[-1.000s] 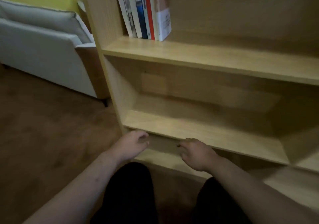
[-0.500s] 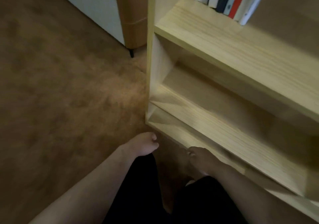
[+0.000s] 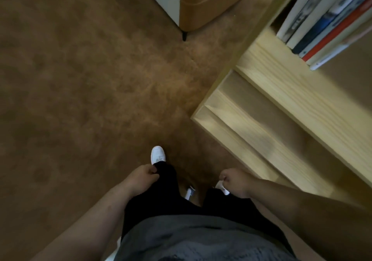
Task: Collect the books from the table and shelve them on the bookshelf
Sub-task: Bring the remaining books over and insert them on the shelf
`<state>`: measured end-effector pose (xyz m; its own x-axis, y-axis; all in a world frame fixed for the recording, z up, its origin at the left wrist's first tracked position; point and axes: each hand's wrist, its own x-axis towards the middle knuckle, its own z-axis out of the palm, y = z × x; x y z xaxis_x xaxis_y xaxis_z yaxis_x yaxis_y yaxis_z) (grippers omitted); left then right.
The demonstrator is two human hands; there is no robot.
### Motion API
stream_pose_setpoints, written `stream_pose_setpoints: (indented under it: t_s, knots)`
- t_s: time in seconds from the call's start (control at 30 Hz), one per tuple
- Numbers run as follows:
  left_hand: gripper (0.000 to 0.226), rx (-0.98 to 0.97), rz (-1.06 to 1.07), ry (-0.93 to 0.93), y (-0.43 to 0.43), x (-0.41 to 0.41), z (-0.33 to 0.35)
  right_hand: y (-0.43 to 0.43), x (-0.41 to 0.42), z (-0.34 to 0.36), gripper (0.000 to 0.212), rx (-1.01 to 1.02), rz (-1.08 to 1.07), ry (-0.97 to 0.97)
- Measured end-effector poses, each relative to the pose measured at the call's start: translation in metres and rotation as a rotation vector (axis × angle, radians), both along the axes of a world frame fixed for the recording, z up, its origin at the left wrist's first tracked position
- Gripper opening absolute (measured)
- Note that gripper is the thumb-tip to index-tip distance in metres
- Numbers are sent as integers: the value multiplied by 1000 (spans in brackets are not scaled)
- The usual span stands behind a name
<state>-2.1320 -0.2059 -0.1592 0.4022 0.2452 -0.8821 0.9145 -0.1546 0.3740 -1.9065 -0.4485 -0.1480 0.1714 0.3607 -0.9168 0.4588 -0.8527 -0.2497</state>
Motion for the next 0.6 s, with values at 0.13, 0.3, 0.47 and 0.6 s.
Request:
stream_pose_setpoints:
  t_s: [0.13,0.3,0.47,0.6]
  knots:
    - [16,7,96,-26,48,-21,16,50,13,27,30,-20,-66,-86]
    - [21,-39,40,4,139,-32,39,114,8,54,18,31,-178,-135]
    - [35,76,94,26,238,-26,69,204,12,73,20,108,-49,-97]
    - [26,157,377,19,286,-15,77,277,32,76,22,167,-57,-115]
